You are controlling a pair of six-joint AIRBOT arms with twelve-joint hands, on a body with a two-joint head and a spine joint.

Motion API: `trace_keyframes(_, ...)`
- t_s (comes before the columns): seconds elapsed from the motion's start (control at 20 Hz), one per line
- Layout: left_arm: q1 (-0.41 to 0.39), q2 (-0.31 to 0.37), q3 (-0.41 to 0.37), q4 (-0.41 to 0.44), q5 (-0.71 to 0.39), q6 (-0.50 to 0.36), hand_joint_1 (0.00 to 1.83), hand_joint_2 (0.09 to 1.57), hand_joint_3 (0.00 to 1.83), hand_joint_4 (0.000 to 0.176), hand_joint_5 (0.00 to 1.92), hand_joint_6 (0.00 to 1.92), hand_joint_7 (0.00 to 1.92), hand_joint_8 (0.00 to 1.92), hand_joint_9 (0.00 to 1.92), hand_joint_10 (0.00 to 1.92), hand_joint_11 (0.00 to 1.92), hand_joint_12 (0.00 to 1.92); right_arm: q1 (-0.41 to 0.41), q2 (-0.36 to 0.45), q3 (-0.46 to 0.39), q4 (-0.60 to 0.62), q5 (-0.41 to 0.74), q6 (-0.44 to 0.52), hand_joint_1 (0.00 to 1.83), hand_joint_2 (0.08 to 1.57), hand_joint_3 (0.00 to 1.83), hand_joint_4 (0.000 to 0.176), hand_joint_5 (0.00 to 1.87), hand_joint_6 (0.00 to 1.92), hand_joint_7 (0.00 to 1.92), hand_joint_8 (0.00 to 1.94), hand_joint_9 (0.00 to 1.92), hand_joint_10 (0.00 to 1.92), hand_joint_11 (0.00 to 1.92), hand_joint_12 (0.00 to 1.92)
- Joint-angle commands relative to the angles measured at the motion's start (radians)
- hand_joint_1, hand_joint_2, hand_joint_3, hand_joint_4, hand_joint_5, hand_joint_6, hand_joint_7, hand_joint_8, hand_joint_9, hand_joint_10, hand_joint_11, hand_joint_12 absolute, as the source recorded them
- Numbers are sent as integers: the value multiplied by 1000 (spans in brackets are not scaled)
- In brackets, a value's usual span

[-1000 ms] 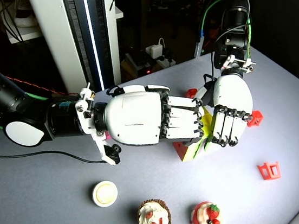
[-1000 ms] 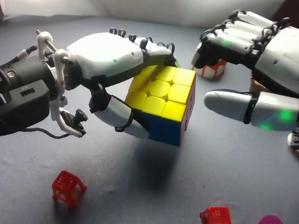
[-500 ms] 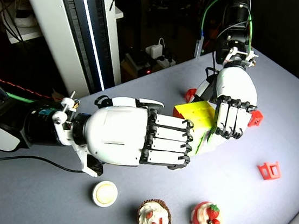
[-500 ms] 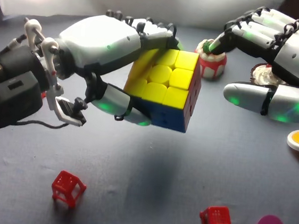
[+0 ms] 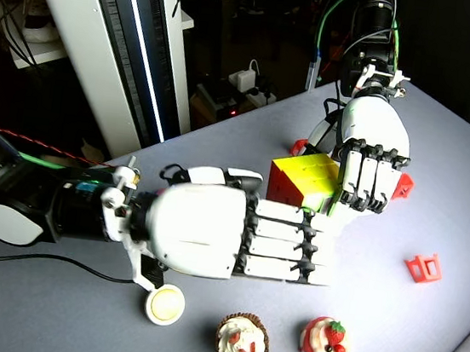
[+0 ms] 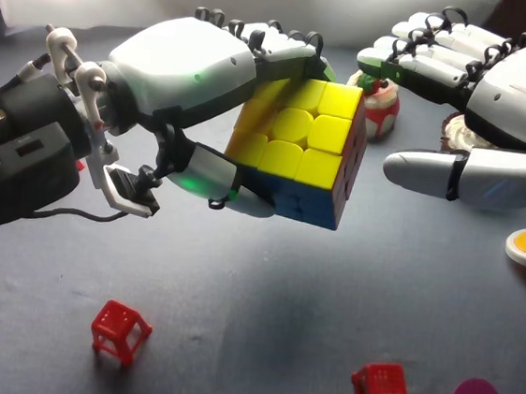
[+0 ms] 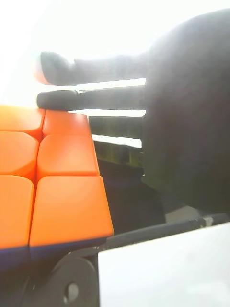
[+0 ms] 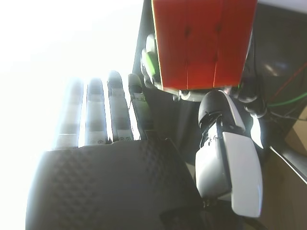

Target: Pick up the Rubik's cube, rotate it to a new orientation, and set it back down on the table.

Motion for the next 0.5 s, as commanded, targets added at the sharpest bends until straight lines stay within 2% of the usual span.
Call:
trace_keyframes(0.0,-21,11,-5,-21,-165,-12,1102,1392,17,0,375,1648,638,1825,580,1921,673,1921,11,5,4,29,106,5,0,1177,0,0,88,72,28,1,0,3,0,0)
trace_keyframes(0.45,-20,21,-14,-15,-183,-12,1102,1393,15,0,375,1648,638,1825,580,1921,673,1921,11,-6,24,44,60,5,0,1145,0,0,4,26,8,3,0,0,0,0)
